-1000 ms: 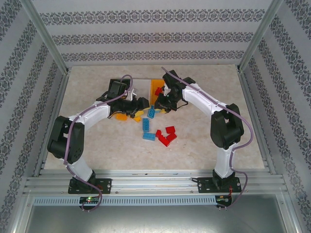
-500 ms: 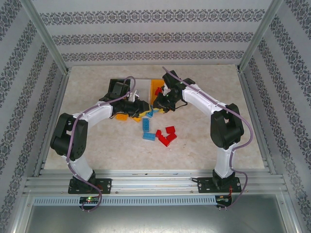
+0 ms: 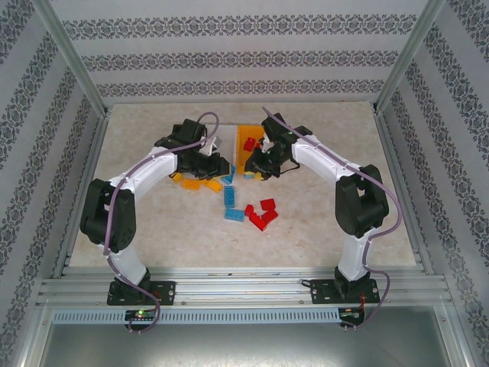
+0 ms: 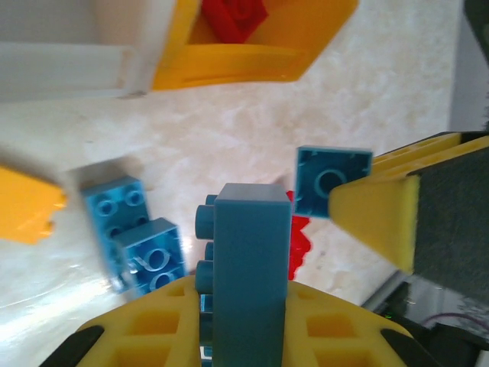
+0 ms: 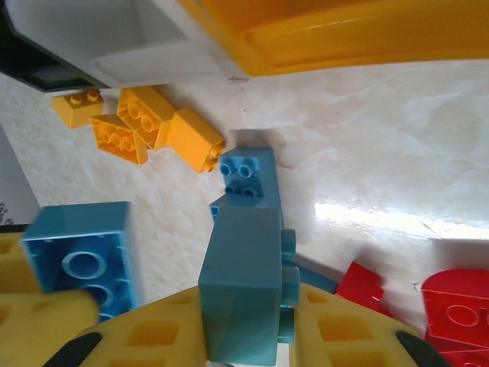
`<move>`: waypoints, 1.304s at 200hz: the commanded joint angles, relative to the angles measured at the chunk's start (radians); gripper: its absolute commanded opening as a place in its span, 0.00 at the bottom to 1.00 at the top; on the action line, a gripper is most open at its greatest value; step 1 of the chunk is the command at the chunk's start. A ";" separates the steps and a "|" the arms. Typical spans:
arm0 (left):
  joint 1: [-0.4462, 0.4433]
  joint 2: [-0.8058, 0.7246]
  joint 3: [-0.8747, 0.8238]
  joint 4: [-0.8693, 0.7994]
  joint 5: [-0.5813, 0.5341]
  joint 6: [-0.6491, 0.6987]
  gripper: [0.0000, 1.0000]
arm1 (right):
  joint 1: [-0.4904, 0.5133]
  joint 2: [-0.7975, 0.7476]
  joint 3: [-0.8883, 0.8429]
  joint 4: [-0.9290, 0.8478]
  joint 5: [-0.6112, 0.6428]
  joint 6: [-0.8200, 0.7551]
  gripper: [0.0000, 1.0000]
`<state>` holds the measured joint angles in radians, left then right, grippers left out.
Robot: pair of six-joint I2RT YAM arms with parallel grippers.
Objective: Sort the legos into containers by color
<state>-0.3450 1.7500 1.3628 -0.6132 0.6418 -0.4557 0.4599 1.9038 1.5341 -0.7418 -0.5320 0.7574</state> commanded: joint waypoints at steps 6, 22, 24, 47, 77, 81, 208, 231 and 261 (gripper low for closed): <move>0.002 0.035 0.068 -0.190 -0.134 0.127 0.14 | -0.004 -0.038 -0.025 -0.001 0.010 0.006 0.27; 0.006 0.045 0.094 -0.178 -0.138 0.116 0.14 | -0.005 -0.045 -0.033 -0.008 0.016 -0.001 0.27; 0.007 0.047 0.097 -0.175 -0.137 0.113 0.14 | -0.006 -0.047 -0.034 -0.008 0.017 -0.002 0.27; 0.022 0.097 0.176 -0.172 -0.178 0.083 0.15 | -0.016 -0.068 -0.053 -0.024 0.030 -0.018 0.27; 0.050 0.220 0.362 -0.208 -0.291 0.052 0.16 | -0.024 -0.103 -0.076 -0.058 0.056 -0.048 0.27; 0.052 0.241 0.392 -0.212 -0.303 0.053 0.16 | -0.025 -0.109 -0.080 -0.061 0.059 -0.050 0.27; 0.064 0.598 0.942 -0.444 -0.372 0.071 0.50 | -0.033 -0.190 -0.148 -0.054 0.112 -0.058 0.28; 0.063 0.541 0.906 -0.440 -0.367 0.066 0.54 | -0.033 -0.158 -0.115 -0.052 0.101 -0.062 0.28; 0.064 0.411 0.780 -0.415 -0.386 0.080 0.60 | -0.030 -0.087 -0.020 -0.062 0.085 -0.075 0.29</move>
<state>-0.2920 2.3112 2.2219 -1.0107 0.2756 -0.3817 0.4339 1.7615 1.4319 -0.7956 -0.4381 0.7071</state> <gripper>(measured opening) 0.579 0.288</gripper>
